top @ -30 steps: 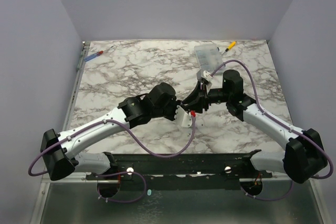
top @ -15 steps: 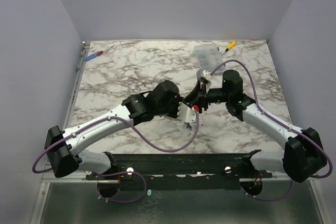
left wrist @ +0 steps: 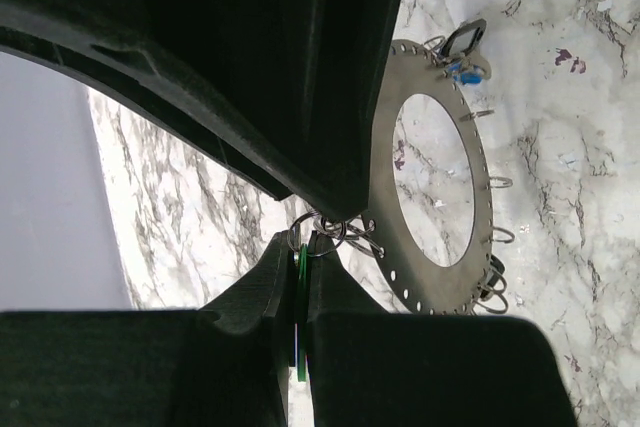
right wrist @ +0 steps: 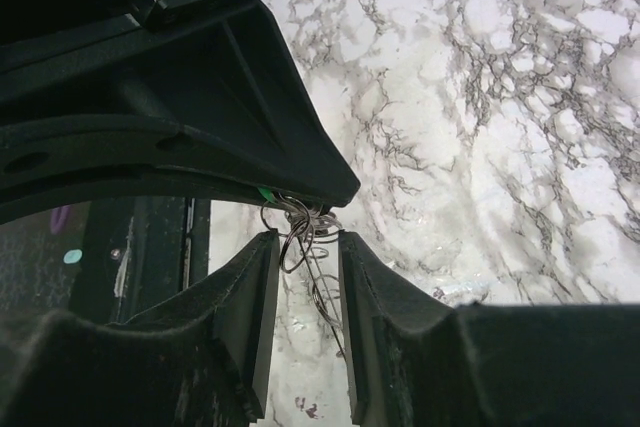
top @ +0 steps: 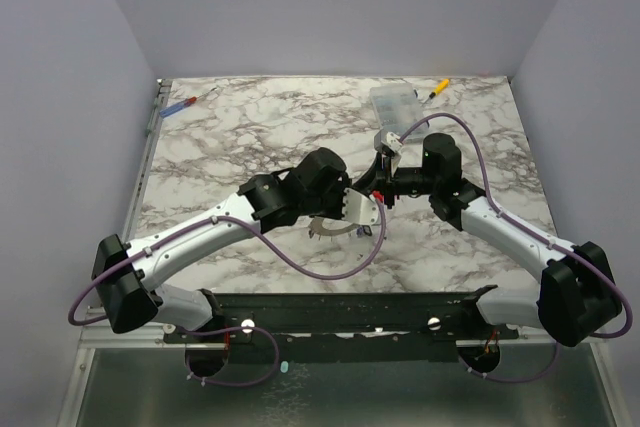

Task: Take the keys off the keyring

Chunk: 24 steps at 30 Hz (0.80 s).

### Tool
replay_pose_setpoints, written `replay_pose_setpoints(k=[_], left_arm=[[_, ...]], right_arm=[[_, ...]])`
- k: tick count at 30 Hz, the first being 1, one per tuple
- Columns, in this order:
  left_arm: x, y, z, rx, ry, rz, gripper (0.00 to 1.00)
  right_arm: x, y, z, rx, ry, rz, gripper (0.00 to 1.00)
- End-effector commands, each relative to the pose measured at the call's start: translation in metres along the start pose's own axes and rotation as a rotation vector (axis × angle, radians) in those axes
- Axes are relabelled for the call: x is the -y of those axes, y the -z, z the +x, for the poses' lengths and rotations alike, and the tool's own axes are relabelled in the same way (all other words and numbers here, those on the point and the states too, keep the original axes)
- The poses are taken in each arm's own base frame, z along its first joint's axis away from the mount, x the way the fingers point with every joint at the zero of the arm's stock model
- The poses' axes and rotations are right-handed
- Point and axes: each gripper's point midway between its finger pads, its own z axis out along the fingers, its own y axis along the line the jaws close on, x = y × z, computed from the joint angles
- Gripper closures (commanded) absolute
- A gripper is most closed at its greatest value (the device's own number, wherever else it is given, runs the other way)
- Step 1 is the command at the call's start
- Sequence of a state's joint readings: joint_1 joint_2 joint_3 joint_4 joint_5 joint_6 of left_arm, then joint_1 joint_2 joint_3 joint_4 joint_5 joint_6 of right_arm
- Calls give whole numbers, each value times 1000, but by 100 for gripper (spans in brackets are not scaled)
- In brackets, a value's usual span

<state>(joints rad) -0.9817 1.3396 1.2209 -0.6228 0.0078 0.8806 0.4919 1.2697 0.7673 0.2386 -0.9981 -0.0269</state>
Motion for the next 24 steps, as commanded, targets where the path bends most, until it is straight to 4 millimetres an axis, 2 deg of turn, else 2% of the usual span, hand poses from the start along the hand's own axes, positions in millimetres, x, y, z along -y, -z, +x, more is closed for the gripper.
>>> replay_pose_setpoints(k=[1,8,13,16,19,24], left_arm=[[-17,6,-11,26,46,-49,100],[-21,9,-8,19,86,-57,100],[-20,9,-10,41,108,-39,100],[-19,9,-11,47,107,-34,100],[-18,8,-11,48,102,-28,100],[-18,7,-5,54,158,-18,100]], right_arm=[[5,-3,3,-3,11,20,66],[6,-3,8,-21,12,17,78],[6,-4,10,-30,11,6,78],[5,-3,8,-26,21,4,84],[2,-3,5,-18,37,-8,98],[-1,2,-9,13,83,11,99]])
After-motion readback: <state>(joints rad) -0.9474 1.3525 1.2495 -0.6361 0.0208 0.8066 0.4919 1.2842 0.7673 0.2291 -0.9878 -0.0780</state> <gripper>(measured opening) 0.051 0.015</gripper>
